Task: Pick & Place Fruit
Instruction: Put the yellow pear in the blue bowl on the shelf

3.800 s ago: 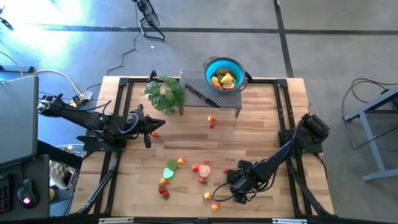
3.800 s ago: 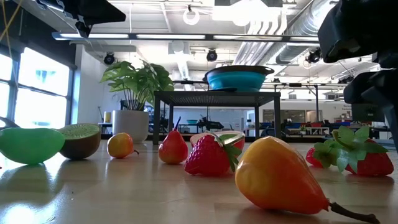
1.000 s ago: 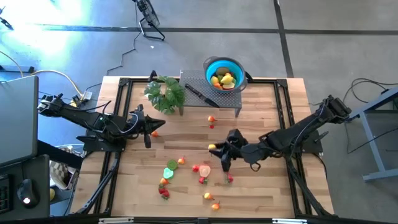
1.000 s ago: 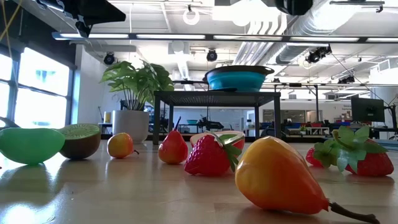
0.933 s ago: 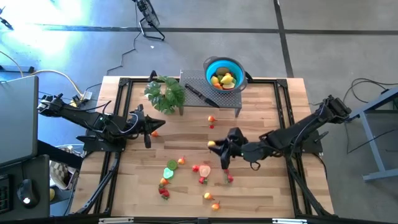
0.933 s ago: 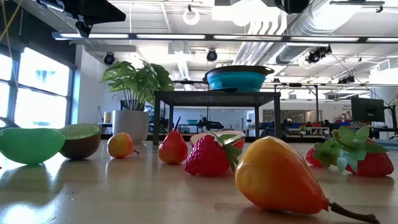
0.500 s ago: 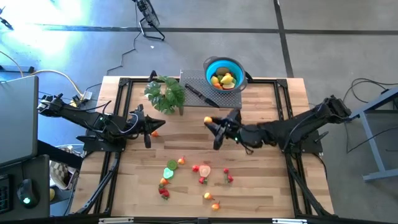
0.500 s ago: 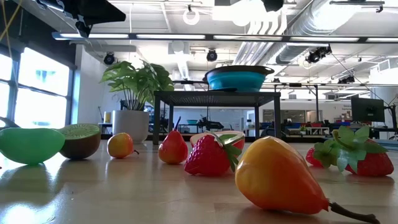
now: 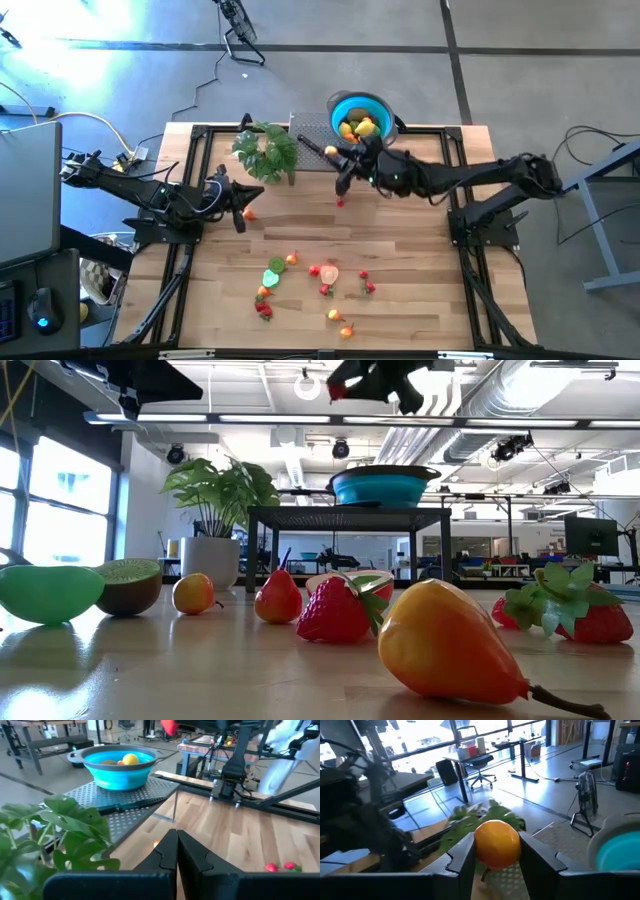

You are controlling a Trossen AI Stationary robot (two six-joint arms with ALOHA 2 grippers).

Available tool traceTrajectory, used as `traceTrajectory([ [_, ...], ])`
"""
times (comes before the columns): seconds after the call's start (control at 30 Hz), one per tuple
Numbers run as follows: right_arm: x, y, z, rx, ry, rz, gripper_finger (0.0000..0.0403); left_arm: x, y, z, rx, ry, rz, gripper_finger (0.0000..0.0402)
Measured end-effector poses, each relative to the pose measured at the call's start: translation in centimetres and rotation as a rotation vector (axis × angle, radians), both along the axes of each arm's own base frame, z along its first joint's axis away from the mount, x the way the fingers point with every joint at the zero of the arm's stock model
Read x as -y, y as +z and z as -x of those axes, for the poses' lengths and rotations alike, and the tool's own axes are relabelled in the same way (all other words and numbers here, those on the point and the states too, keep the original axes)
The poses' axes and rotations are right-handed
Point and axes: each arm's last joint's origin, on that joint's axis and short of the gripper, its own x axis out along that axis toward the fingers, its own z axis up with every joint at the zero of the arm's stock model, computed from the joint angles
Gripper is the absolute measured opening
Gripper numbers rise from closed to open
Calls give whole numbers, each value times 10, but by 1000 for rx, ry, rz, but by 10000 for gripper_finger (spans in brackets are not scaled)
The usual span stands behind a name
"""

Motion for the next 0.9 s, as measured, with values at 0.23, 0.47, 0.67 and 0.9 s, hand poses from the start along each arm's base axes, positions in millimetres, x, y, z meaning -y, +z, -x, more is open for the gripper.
traceTrajectory([
  [0.23,46,1,7,6,0,-10,126,-2,0,1,-8,67,-35,0],
  [0.47,82,6,23,-18,-42,36,126,-3,0,2,-7,121,-44,0],
  [0.67,107,6,43,-110,-119,55,126,-4,-1,2,-21,142,-53,0],
  [0.9,134,-9,63,-272,-194,-14,126,-4,-1,2,-20,148,-54,0],
])
